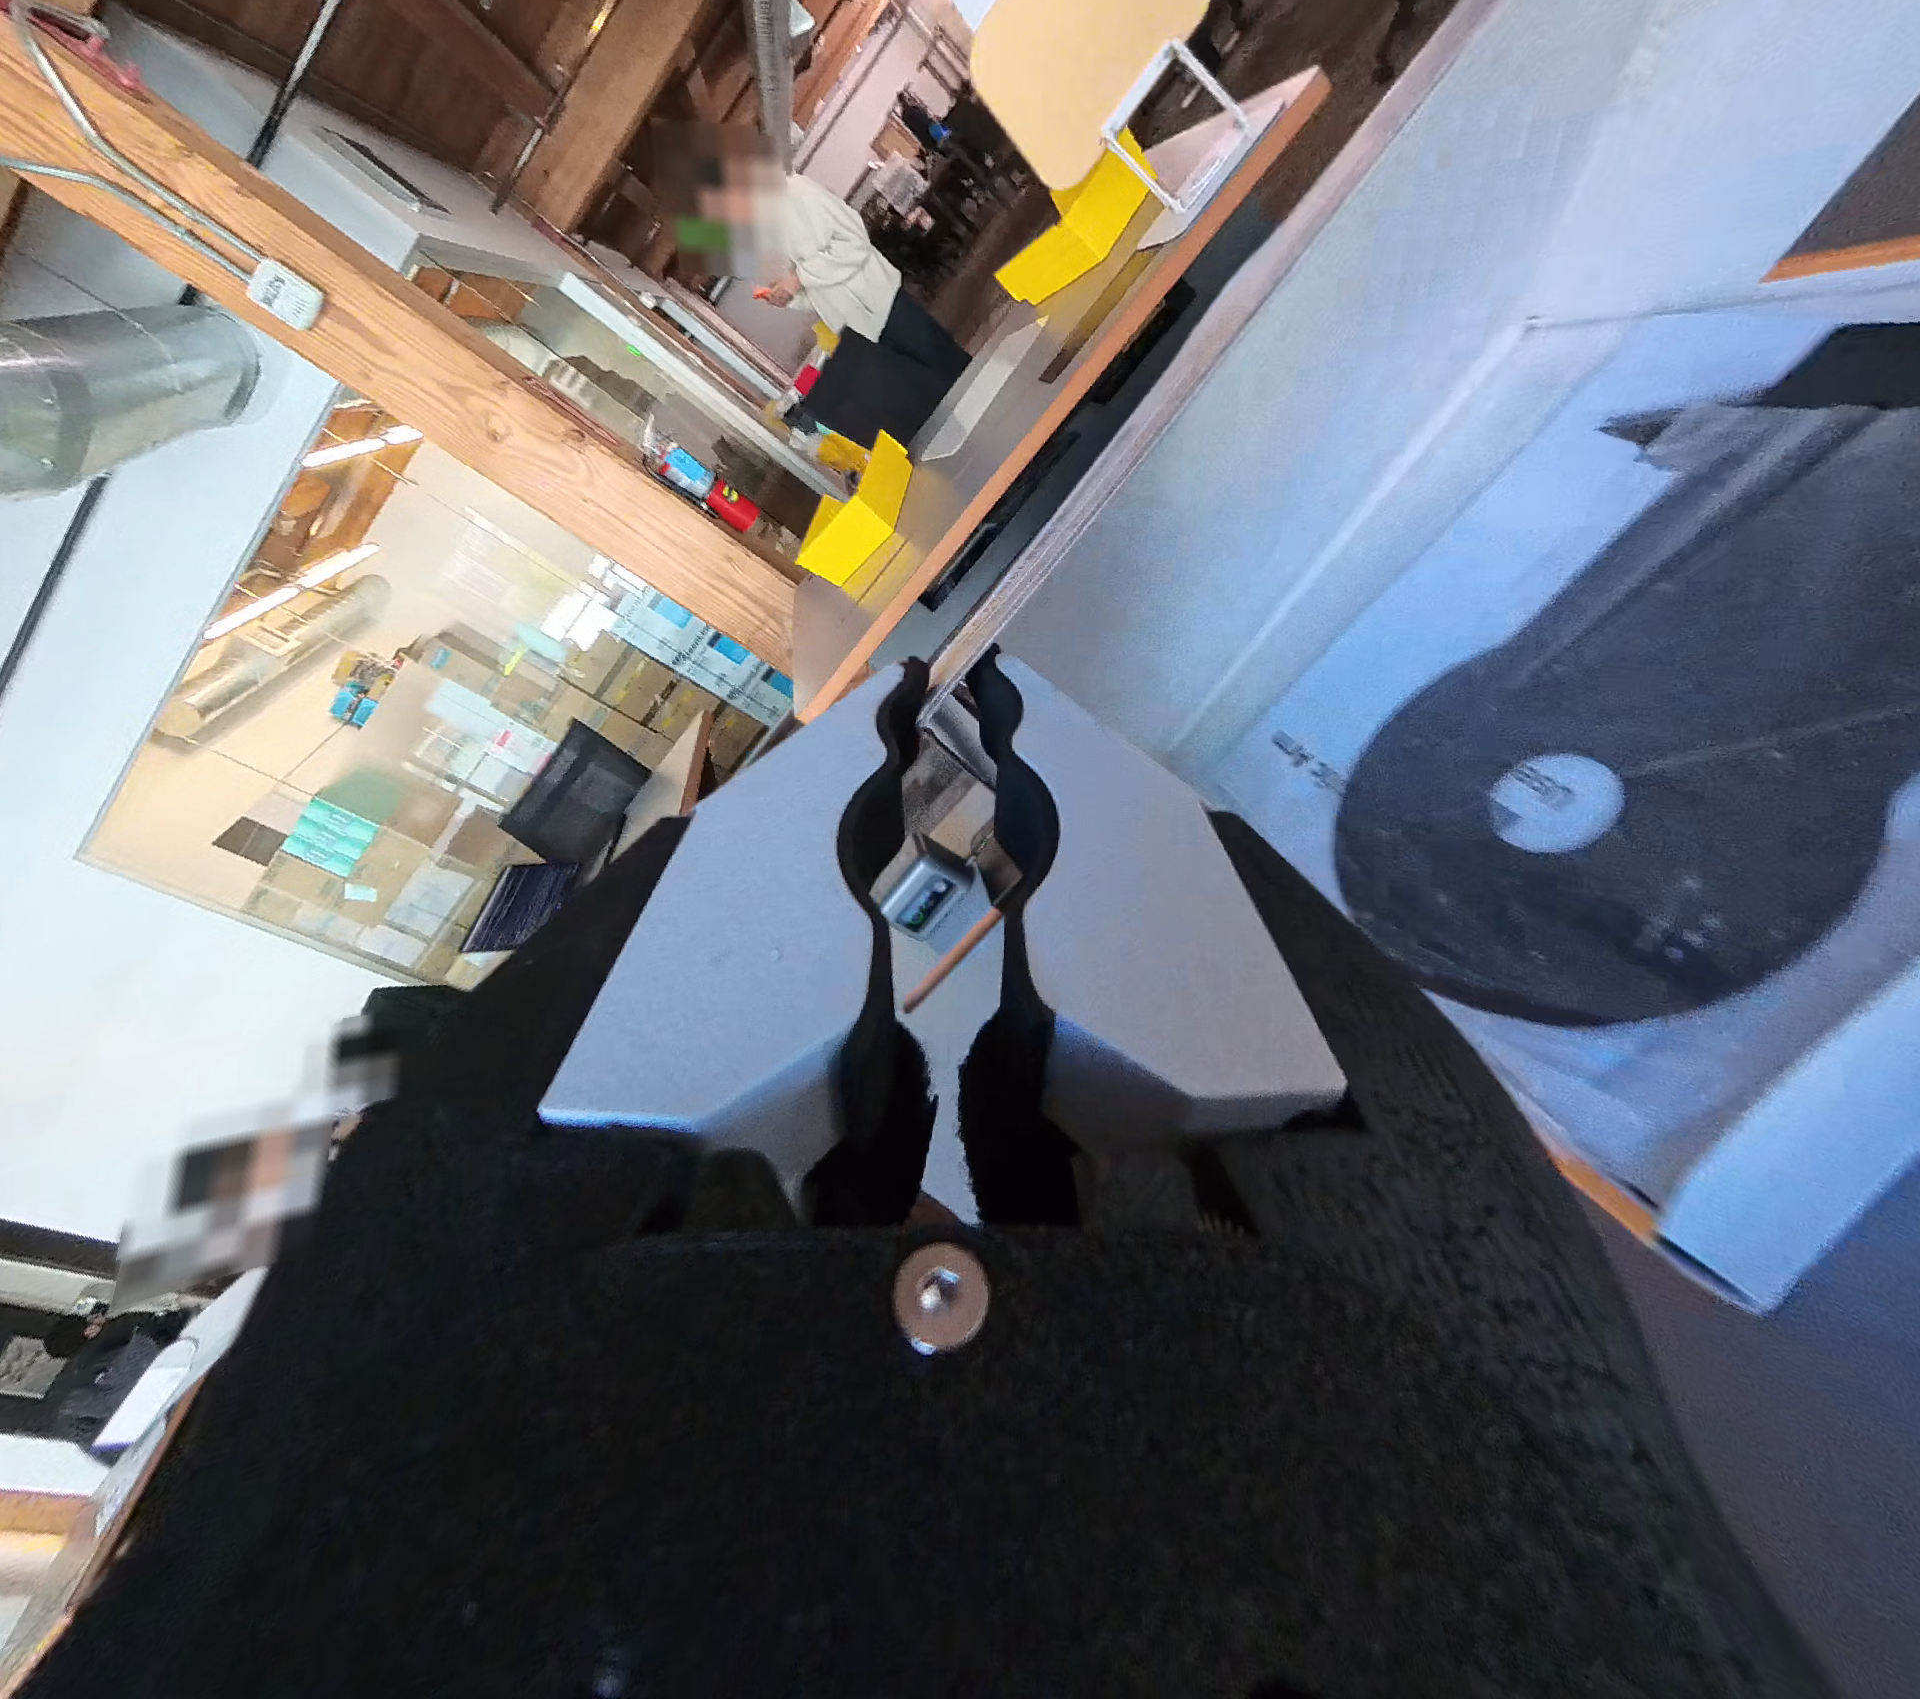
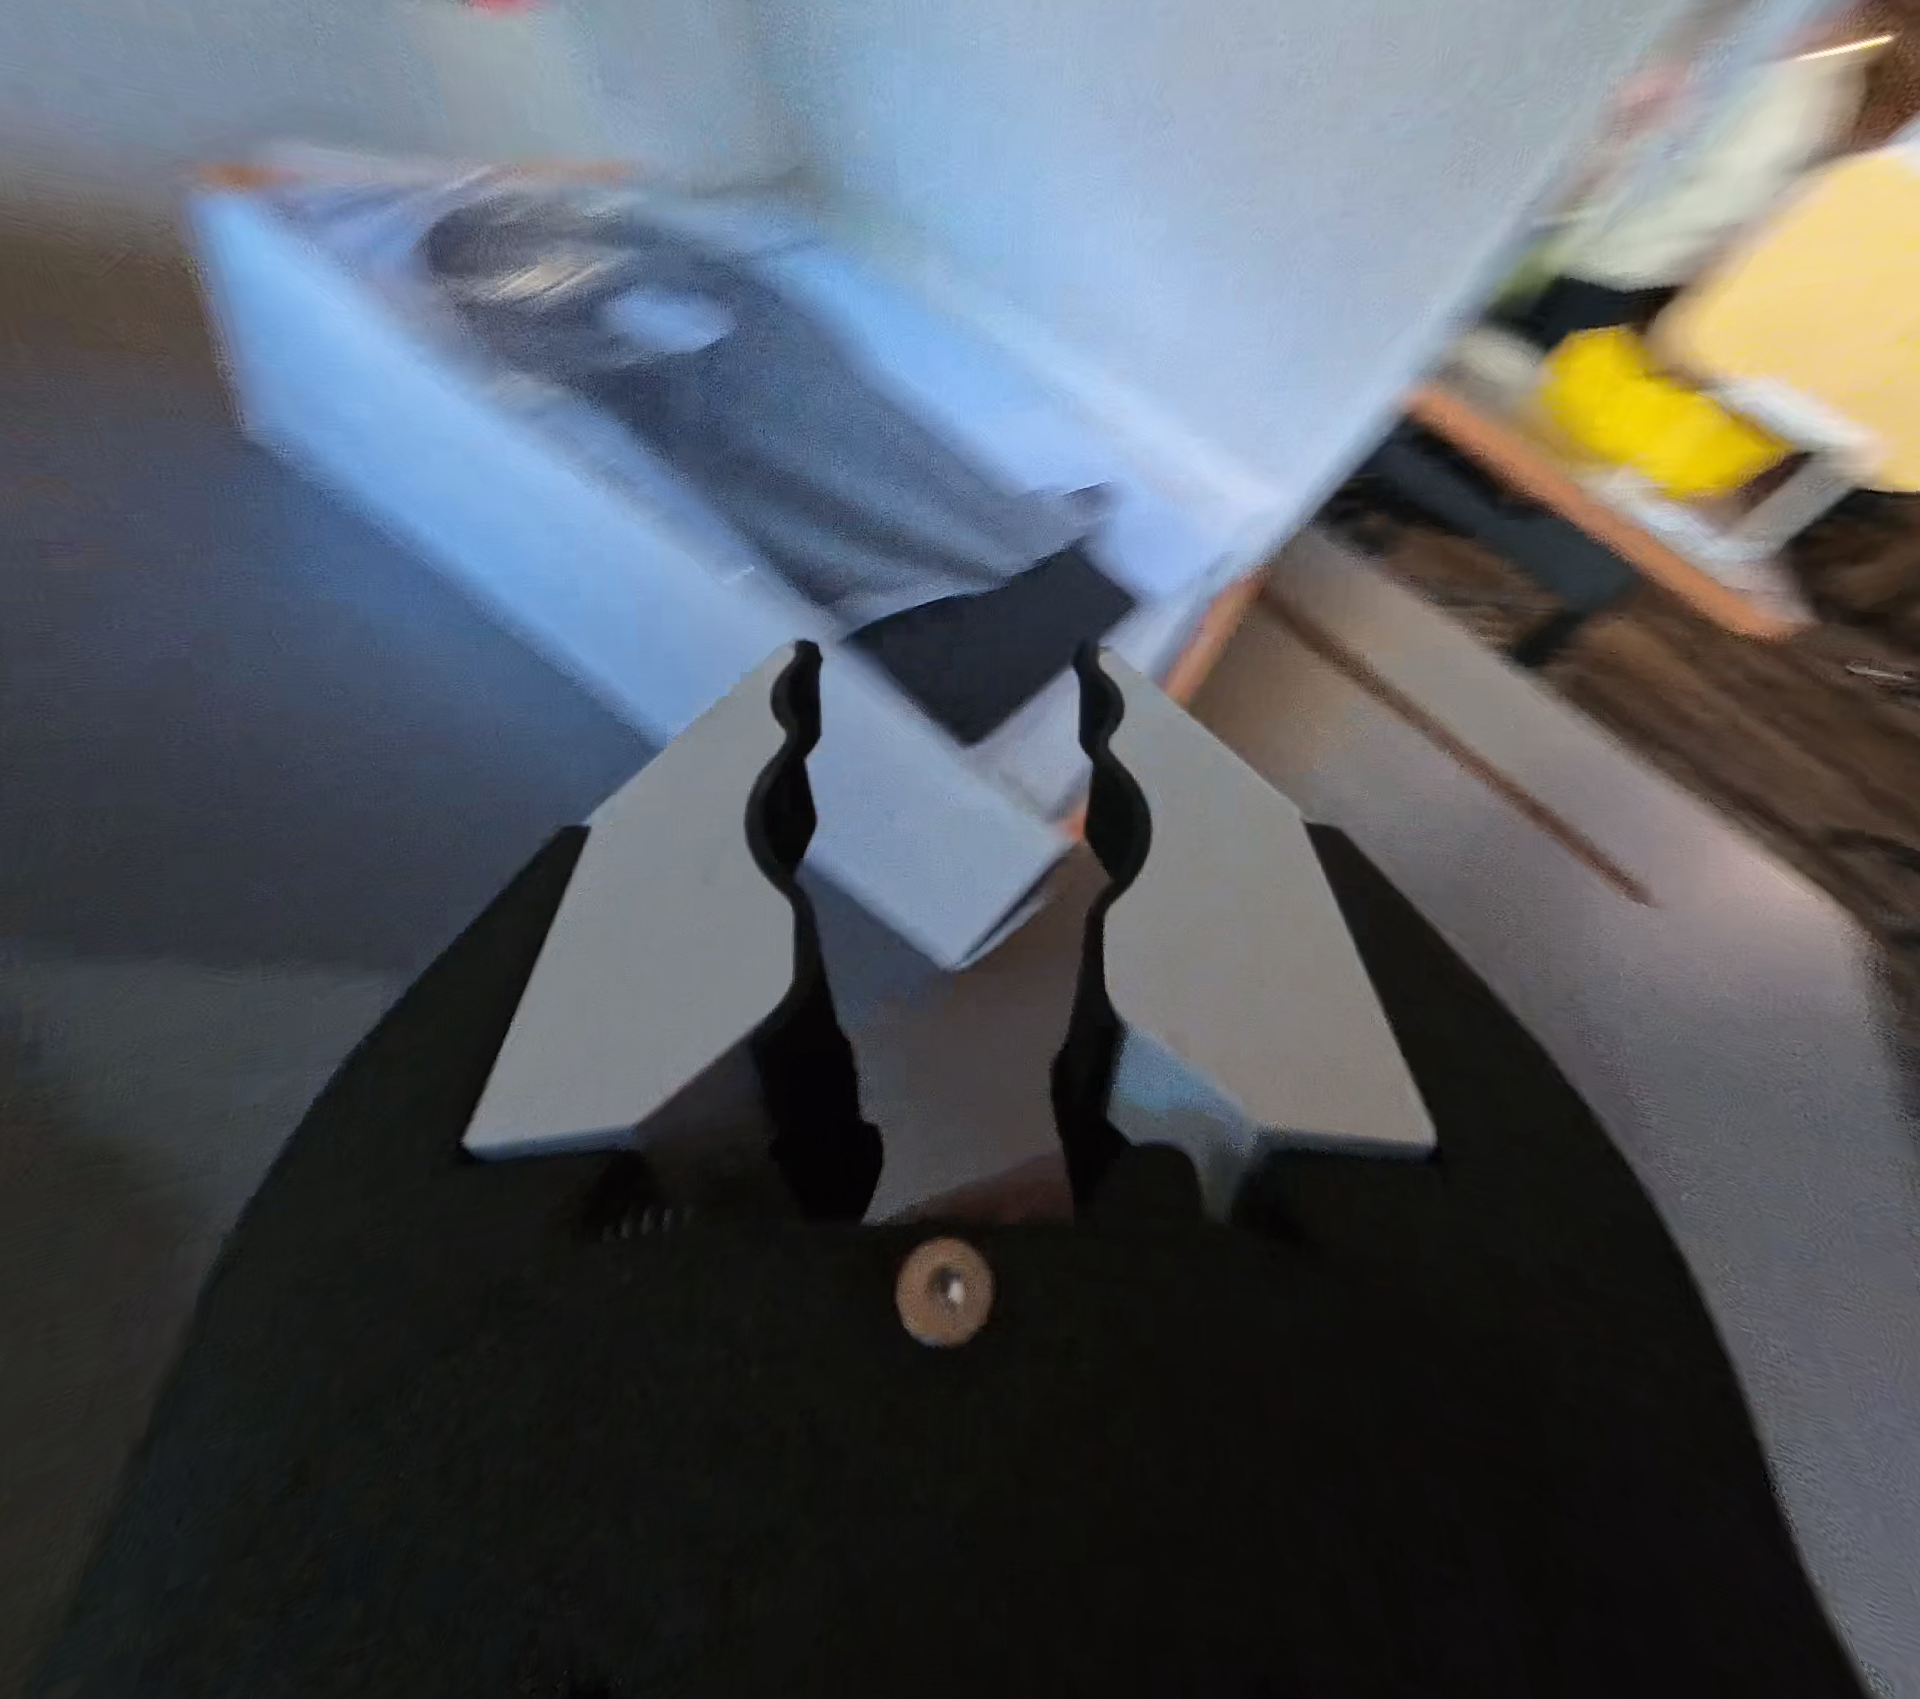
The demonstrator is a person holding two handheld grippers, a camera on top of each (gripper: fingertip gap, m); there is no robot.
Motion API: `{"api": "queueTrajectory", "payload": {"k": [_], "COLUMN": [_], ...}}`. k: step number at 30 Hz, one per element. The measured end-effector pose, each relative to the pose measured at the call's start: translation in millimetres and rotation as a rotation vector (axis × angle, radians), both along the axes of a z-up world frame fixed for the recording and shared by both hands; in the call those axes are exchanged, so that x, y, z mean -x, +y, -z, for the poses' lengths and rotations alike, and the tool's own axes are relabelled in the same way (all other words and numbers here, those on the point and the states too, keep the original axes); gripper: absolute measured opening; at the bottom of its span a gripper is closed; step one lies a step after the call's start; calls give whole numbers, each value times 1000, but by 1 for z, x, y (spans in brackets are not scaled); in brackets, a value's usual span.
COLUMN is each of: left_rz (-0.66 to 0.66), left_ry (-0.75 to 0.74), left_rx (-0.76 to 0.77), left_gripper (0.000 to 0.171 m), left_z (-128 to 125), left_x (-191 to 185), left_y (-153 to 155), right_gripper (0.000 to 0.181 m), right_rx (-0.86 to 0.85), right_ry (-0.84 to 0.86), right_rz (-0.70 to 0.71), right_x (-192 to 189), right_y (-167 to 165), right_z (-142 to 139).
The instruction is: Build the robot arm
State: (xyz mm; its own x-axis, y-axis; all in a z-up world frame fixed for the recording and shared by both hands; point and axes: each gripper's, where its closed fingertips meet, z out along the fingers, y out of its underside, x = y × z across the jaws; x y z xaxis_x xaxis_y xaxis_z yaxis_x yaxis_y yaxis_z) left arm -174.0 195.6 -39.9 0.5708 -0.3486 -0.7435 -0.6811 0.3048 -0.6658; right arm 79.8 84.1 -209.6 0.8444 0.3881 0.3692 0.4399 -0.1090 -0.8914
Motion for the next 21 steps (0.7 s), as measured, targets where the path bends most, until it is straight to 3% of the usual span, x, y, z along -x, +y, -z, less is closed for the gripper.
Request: {"api": "queueTrajectory", "payload": {"k": [3, 9, 11, 16, 21], "left_rz": [-7, -43, -64, -130, -158], "left_ry": [14, 25, 40, 79, 84], "left_rx": [47, 183, 229, 361, 512], "left_gripper": [9, 9, 9, 9, 9], "left_z": [-32, -77, -83, -68, -13], "left_x": [-6, -18, -24, -37, -55], "left_y": [39, 144, 185, 295, 391], "right_gripper": [44, 36, 23, 9, 6], "right_rx": [141, 192, 144, 197, 292], "right_ry": [-82, -276, -339, -380, -368], "right_rz": [-120, -146, -130, -193, -207], "right_x": [10, -2, -6, -8, -10], "right_y": [10, 36, 41, 33, 26], "right_z": [37, 68, 66, 65, 65]}}
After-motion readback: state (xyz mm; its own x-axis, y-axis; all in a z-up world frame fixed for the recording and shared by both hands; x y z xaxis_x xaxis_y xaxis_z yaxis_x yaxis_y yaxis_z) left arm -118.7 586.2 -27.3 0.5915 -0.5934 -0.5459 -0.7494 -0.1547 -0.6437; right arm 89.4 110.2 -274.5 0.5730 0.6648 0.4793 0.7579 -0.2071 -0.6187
